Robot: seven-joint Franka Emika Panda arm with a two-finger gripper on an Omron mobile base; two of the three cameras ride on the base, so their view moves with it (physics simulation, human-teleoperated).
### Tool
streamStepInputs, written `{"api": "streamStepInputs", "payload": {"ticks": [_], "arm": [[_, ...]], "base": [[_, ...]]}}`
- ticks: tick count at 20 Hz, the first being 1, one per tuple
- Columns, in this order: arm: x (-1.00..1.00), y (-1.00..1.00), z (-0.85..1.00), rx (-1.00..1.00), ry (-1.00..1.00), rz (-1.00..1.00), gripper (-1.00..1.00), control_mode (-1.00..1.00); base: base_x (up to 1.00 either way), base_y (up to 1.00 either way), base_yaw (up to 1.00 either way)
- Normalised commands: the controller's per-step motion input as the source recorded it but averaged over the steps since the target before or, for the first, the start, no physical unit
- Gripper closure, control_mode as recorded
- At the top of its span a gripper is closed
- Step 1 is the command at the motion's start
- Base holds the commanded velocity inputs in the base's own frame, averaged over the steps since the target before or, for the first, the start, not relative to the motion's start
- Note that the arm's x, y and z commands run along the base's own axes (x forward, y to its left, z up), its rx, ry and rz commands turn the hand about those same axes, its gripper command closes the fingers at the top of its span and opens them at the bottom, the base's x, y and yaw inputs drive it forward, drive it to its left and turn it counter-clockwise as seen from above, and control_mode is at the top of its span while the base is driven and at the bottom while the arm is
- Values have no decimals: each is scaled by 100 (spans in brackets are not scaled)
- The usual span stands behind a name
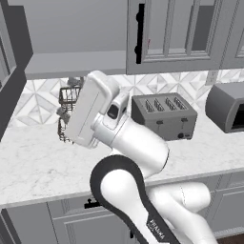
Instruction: Pick the honey bottle and place it on the digital scale for weighing, and close the cabinet.
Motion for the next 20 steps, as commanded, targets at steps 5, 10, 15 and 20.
{"api": "streamStepInputs", "payload": {"ticks": [5,10,15,20], "arm": [[-100,60,0,-13,-2,17,-100,-100],[-85,47,3,-6,0,7,-100,-100],[-53,52,2,0,0,0,-100,-100],[0,90,0,-11,0,0,-100,-100]], "base": [[0,0,0],[0,0,0],[0,0,0],[0,0,0]]}}
